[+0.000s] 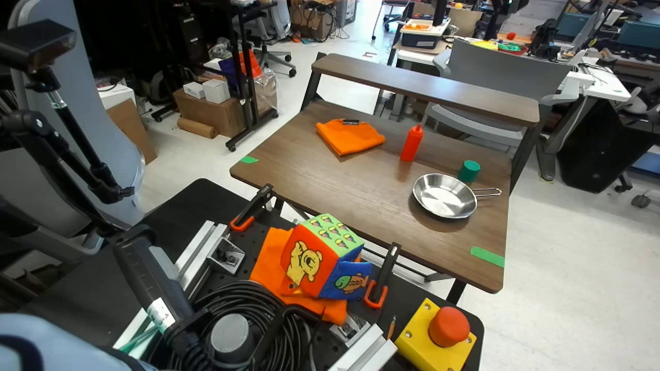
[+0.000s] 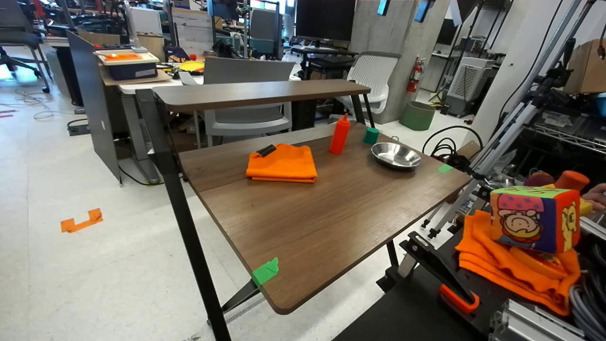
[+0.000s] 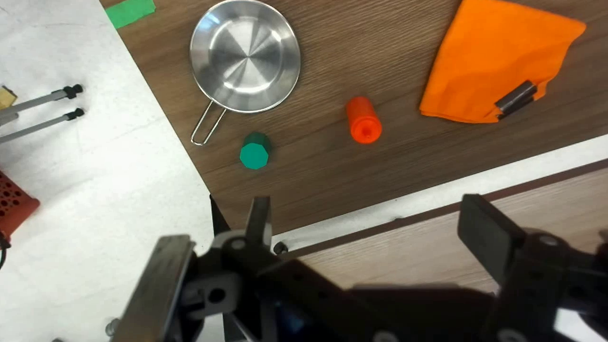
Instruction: Put the orange bottle on the silver pan
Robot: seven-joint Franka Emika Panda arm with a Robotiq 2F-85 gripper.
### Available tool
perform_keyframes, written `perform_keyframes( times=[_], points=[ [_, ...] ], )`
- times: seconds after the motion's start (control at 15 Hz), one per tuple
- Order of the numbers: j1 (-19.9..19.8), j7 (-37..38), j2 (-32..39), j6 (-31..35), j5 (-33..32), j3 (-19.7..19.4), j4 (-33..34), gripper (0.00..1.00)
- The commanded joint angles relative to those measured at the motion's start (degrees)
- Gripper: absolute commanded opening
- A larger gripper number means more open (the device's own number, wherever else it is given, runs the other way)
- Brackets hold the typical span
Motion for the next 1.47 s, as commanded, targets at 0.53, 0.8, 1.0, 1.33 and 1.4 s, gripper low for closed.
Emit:
perform_keyframes(
  times=[0.53, 0.8, 1.0, 1.33, 1.4],
  points=[
    [3.78, -2.77, 24.95, -5.22, 0.31, -1.25, 19.95, 1.00],
    [4.52, -3.42, 30.03, -7.45, -0.07, -1.59, 24.11, 1.00],
    [5.03, -3.05, 33.29, -9.71, -0.26, -2.07, 27.20, 1.00],
    [5.38, -3.02, 38.27, -12.76, -0.36, -2.62, 32.56, 1.00],
    [5.41, -2.85, 39.26, -13.30, -0.33, -2.71, 33.73, 1.00]
  ],
)
